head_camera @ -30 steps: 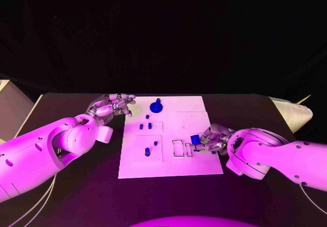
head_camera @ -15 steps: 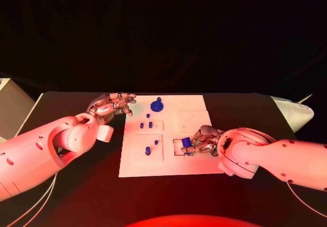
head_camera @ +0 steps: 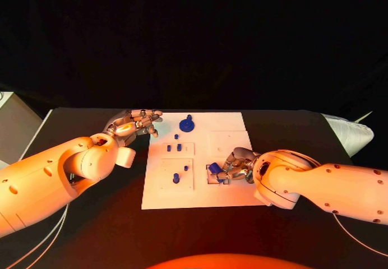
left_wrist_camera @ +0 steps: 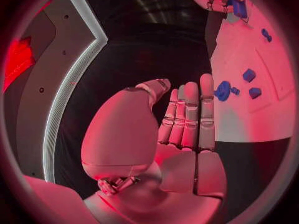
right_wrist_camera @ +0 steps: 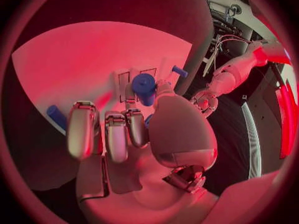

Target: Assemble the parts on the task board

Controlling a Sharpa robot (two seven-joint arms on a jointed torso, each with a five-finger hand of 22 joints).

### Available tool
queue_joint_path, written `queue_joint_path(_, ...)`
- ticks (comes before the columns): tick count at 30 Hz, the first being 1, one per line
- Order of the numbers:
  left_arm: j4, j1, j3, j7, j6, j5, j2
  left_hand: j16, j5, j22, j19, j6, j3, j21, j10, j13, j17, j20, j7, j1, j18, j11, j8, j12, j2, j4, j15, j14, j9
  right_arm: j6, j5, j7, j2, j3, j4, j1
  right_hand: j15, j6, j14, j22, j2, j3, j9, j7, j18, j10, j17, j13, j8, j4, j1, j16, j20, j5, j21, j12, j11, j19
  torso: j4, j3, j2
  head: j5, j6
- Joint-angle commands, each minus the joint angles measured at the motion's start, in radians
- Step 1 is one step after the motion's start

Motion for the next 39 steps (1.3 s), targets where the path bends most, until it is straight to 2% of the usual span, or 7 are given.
queue_joint_path(1,0.003,0.0,0.0,0.004,0.012,-0.003,0.001,-0.004,-0.001,-0.002,0.007,0.004,0.002,-0.007,-0.005,-0.001,-0.002,-0.001,0.001,-0.004,0.007,-0.002,0.005,0.007,0.002,0.005,-0.005,-0.001,0.001,0.025,-0.017,-0.005,0.006,-0.002,-0.002,-0.003,-0.003,0.002,0.104,0.046,-0.002,-0.007,-0.001,0.001,-0.017,0.02,0.263,0.146,0.005,-0.001,-0.014,0.004,0.001,-0.011,0.001,-0.004,0.001,0.032,-0.0001,0.001,0.001,0.0,0.0)
queue_joint_path(9,0.004,0.0,0.0,0.004,0.012,-0.003,0.0,-0.004,-0.001,-0.002,0.007,0.004,0.002,-0.007,-0.005,-0.001,-0.002,-0.001,0.001,-0.004,0.007,-0.002,0.005,0.007,0.002,0.005,-0.005,-0.001,0.001,0.02,-0.02,-0.006,0.015,-0.002,-0.015,-0.003,-0.003,0.001,0.104,0.05,0.0,-0.029,0.004,0.001,-0.017,0.02,0.263,0.147,0.012,0.0,-0.049,0.004,0.0,-0.092,0.0,-0.009,0.001,0.031,-0.0007,0.0002,0.0,0.0,0.0)
queue_joint_path(19,0.004,0.0,0.0,0.003,0.011,-0.003,-0.001,-0.004,-0.001,-0.003,0.008,0.004,0.0,-0.009,-0.005,-0.001,-0.002,-0.001,0.001,-0.004,0.007,-0.002,0.005,0.007,0.002,0.008,-0.005,-0.001,0.002,0.01,-0.029,-0.004,0.027,-0.002,-0.022,-0.003,-0.004,0.002,0.104,0.055,0.013,-0.037,0.007,0.001,-0.018,0.022,0.263,0.151,0.017,0.001,-0.087,0.004,0.0,-0.113,0.005,-0.007,0.001,0.033,-0.0001,0.0007,0.001,-0.002,0.003)
queue_joint_path(21,0.004,0.0,0.0,0.003,0.011,-0.003,-0.001,-0.004,-0.001,-0.003,0.008,0.004,0.0,-0.009,-0.005,-0.001,-0.002,-0.001,0.001,-0.004,0.007,-0.002,0.005,0.007,0.002,0.008,-0.005,-0.001,0.002,0.016,-0.027,0.0,0.027,-0.002,-0.019,-0.003,-0.004,0.001,0.104,0.057,-0.005,-0.045,0.009,0.001,-0.018,0.022,0.263,0.151,0.02,0.002,-0.113,0.004,0.0,-0.156,0.004,-0.008,0.001,0.032,-0.0004,0.0006,0.001,-0.002,0.002)
queue_joint_path(23,0.004,0.0,0.0,0.003,0.011,-0.003,-0.002,-0.004,-0.001,-0.003,0.008,0.004,0.0,-0.009,-0.005,-0.001,-0.002,-0.001,0.001,-0.004,0.007,-0.002,0.005,0.007,0.002,0.008,-0.005,-0.001,0.002,0.024,-0.023,0.006,0.027,-0.002,-0.015,-0.003,-0.003,-0.002,0.104,0.058,-0.041,-0.046,0.011,0.001,-0.018,0.022,0.263,0.152,0.022,0.003,-0.149,0.004,0.0,-0.21,0.004,-0.01,0.001,0.032,-0.001,0.0007,0.001,-0.001,0.002)
queue_joint_path(28,0.004,0.0,0.0,0.002,0.01,-0.003,-0.002,-0.004,-0.001,-0.003,0.008,0.004,0.0,-0.009,-0.005,-0.001,-0.002,-0.001,0.001,-0.004,0.007,-0.002,0.005,0.007,0.002,0.008,-0.005,-0.001,0.002,0.032,-0.02,0.019,0.019,-0.002,0.002,-0.004,-0.003,-0.006,0.104,0.06,-0.094,-0.053,0.014,0.002,-0.018,0.021,0.263,0.152,0.027,0.005,-0.22,0.004,0.001,-0.282,0.001,-0.014,0.002,0.031,-0.0006,0.0017,0.0,0.001,0.001)
queue_joint_path(39,0.003,-0.001,0.0,0.001,0.011,-0.003,-0.003,-0.004,-0.001,-0.004,0.009,0.003,0.0,-0.011,-0.005,-0.002,-0.003,-0.001,0.002,-0.004,0.007,-0.002,0.005,0.008,0.002,0.01,-0.005,-0.001,0.002,0.029,-0.049,0.031,-0.029,-0.001,0.036,-0.005,-0.003,-0.006,0.104,0.066,-0.084,-0.045,0.016,0.001,-0.019,0.024,0.263,0.156,0.029,0.004,-0.246,0.004,0.001,-0.277,0.007,-0.011,0.002,0.033,-0.0016,0.002,0.0,0.005,0.0)
